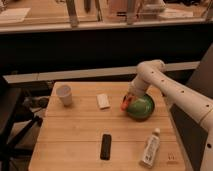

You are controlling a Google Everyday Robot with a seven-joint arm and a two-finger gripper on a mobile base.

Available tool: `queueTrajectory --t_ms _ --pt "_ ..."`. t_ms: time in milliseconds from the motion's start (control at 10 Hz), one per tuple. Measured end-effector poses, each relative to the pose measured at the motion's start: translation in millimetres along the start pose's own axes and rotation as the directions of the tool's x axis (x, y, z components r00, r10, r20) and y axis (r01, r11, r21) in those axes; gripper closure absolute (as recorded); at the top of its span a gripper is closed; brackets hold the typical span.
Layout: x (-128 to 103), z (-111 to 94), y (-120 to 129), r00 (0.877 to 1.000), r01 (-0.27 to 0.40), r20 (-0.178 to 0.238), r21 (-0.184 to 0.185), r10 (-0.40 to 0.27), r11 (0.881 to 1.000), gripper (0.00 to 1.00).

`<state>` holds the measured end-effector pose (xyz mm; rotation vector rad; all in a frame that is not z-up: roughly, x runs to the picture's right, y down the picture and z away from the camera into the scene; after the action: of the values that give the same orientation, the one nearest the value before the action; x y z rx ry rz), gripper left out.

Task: Place the pepper in the ceramic bowl

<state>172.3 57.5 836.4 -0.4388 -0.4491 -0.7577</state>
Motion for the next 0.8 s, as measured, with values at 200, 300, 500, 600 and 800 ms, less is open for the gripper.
queueTrajectory --t_ms 200,300,500,600,800 --pt "4.6 -1.5 7.5 1.0 -0.012 0.001 0.002 0.012 1.0 0.98" --pt "8.1 -2.6 13.4 1.0 -0.021 0.001 0.002 0.021 1.0 0.98" --pt "10.7 -4.2 18.2 0.999 -0.032 0.002 0.004 0.032 0.999 0.98" --pt "10.0 -4.0 18.1 0.999 -0.032 0.004 0.002 0.032 0.999 0.98" --pt "12.4 -5.8 22.2 0.999 -0.037 0.004 0.001 0.037 0.999 0.97"
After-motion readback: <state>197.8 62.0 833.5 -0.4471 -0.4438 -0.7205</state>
